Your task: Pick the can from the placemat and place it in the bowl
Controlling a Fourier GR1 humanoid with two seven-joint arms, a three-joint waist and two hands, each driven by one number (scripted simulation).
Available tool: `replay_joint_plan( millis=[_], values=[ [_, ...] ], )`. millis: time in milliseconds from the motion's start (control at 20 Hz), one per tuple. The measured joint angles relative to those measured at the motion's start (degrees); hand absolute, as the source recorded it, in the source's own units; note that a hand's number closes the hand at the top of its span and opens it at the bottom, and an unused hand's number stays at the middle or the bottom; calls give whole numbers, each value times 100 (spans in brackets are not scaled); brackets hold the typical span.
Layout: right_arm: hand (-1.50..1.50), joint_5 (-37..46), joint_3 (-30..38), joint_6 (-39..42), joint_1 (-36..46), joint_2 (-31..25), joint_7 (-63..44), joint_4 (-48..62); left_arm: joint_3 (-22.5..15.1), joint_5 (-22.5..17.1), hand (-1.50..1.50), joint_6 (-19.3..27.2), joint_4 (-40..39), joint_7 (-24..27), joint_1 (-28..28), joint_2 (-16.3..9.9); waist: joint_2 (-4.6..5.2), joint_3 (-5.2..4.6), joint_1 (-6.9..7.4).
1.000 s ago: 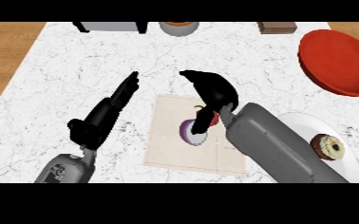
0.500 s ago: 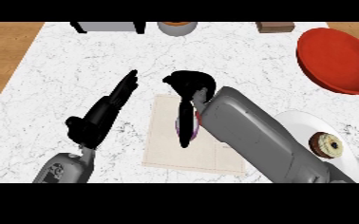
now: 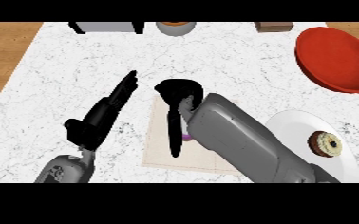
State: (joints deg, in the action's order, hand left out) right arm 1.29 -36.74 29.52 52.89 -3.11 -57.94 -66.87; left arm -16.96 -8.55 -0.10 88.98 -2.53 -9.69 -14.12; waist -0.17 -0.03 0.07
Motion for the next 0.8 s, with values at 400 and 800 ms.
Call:
replay_joint_plan(
  millis=[400,800],
  values=[
    [-150,850,-215,-71,-331,69,173,-167,74,136,0,-82,155,-16,185,56,6,2,7],
    [-150,1933,-396,-259,-847,57,332,-466,278,179,0,-294,36,103,205,92,10,2,-1]
  ],
)
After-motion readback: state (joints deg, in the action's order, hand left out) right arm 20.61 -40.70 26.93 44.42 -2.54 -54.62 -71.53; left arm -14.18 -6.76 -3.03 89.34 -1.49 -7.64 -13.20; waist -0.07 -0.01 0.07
